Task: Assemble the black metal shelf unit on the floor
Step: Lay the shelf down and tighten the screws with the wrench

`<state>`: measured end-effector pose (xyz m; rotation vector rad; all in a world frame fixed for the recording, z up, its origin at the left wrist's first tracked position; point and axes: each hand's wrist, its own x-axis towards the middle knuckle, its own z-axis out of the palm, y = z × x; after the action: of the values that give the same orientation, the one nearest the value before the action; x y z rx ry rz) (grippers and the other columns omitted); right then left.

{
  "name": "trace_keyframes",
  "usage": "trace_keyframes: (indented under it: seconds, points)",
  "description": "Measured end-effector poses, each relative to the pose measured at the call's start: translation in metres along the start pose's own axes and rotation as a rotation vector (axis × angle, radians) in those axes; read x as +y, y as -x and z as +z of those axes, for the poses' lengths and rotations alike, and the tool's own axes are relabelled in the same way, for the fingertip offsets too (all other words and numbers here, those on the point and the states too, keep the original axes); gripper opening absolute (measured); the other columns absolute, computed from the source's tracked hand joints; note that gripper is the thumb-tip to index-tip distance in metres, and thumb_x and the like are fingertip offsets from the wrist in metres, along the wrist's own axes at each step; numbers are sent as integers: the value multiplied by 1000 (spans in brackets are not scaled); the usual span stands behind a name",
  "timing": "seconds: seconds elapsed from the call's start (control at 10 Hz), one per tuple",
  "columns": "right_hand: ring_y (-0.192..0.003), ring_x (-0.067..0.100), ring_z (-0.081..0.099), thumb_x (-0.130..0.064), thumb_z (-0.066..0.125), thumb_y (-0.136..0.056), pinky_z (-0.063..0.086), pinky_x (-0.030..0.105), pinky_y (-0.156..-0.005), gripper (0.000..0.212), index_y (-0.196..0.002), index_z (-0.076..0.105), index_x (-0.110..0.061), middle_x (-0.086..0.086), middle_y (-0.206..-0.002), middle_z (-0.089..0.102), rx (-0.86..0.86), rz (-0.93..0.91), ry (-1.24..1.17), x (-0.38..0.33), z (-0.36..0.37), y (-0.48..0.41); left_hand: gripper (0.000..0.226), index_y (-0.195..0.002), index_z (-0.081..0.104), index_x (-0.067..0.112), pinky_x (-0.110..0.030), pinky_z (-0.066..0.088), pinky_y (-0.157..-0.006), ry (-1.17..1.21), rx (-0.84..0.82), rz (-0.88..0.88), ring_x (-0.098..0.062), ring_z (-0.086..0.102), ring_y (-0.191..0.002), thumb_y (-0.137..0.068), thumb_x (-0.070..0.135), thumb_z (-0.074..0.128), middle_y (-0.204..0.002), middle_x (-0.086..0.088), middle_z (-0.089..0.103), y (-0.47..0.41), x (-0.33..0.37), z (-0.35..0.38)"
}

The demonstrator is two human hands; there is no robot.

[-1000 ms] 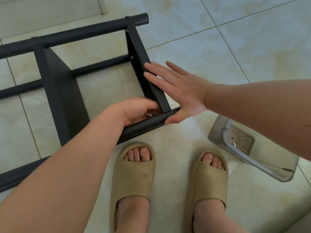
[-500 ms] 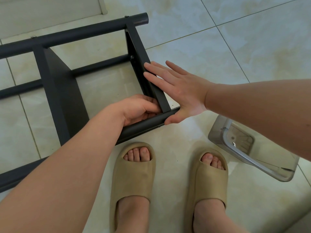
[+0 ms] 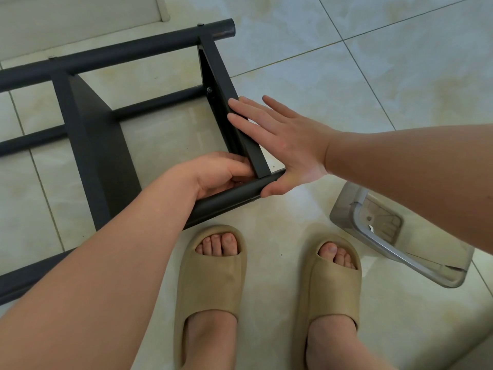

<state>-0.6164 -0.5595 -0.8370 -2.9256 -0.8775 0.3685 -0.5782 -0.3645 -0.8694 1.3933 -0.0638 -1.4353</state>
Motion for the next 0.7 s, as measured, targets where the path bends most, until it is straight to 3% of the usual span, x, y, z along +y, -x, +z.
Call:
trace_keyframes:
  seconds: [0.1, 0.5, 0.6, 0.7]
  points:
    - [-157, 28, -5, -88, 44, -71, -3, 49, -126, 129, -162, 0, -8, 14, -169, -4, 2, -1, 2, 0, 0, 0, 31, -71, 75, 9, -25, 57, -58, 24, 2, 14, -18, 69, -60, -91, -4, 57, -68, -10, 70, -1, -1, -1]
    - [-157, 28, -3, -88, 45, -71, -2, 49, -126, 128, -161, 1, -8, 15, -169, -3, 9, -3, 3, 0, 0, 0, 19, -83, 66, 2, -24, 56, -58, 72, -9, 19, -16, 67, -58, -89, -10, 53, -66, -8, 69, -1, 1, -1]
    - [-157, 28, -3, -88, 45, -71, -3, 49, -126, 128, -161, 0, -9, 15, -169, -3, 11, -2, 1, 0, 0, 0, 19, -106, 61, -2, -39, 58, -83, 113, -5, 9, -28, 69, -82, -91, -8, 52, -92, -18, 70, -1, 2, -2]
    - [-157, 28, -4, -88, 45, -71, -2, 49, -126, 128, -161, 0, -9, 15, -169, -3, 9, -2, -1, 0, 0, 0, 19, -105, 66, 1, -40, 55, -89, 67, 1, -19, -25, 68, -88, -93, 0, 53, -97, -15, 71, -2, 2, -1]
